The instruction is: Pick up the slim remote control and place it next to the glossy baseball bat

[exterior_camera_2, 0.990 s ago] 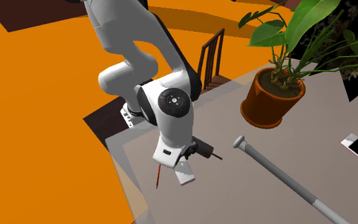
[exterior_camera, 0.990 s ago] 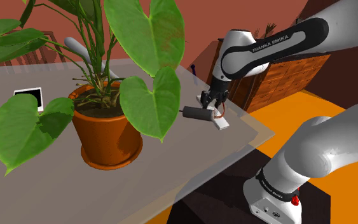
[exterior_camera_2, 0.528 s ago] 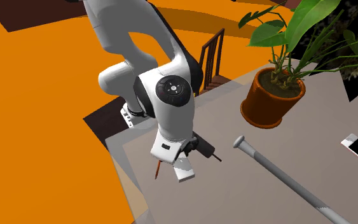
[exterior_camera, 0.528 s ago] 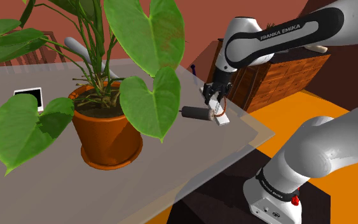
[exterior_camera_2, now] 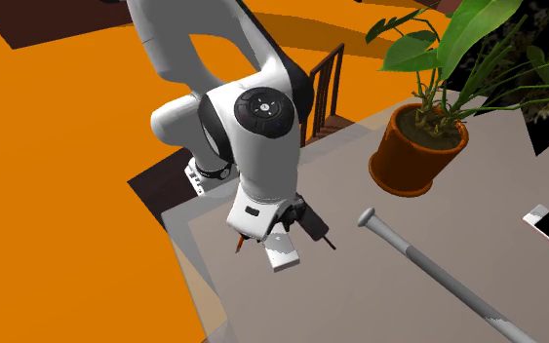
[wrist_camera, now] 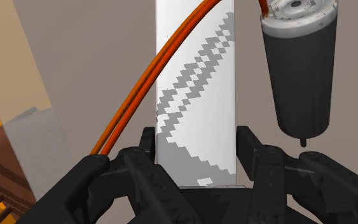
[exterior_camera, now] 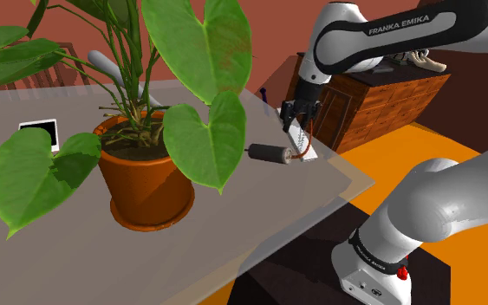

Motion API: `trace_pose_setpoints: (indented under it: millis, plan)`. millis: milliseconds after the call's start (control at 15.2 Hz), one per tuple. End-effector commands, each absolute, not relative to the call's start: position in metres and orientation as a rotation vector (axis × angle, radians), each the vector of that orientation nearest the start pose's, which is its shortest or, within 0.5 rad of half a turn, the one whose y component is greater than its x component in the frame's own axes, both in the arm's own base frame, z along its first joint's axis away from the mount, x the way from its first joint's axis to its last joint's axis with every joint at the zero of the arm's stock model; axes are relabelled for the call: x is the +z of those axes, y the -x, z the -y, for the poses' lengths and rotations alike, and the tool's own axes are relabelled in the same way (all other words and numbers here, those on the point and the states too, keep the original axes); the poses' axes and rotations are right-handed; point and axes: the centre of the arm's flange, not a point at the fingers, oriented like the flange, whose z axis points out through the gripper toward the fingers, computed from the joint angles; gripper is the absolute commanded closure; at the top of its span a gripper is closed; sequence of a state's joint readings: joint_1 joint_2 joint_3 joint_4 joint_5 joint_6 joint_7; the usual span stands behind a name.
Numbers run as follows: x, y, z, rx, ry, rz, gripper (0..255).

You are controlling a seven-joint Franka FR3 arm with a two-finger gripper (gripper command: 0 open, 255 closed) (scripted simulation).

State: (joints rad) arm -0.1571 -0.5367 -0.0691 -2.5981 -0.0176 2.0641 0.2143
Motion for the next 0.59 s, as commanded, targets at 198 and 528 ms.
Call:
trace_pose_setpoints:
  millis: [198, 528]
  plan:
    - [0.458, -0.366, 0.084, -0.003, 3.052, -0.655, 255]
    - [0.473, -0.393, 0.084, -0.003, 3.052, -0.655, 255]
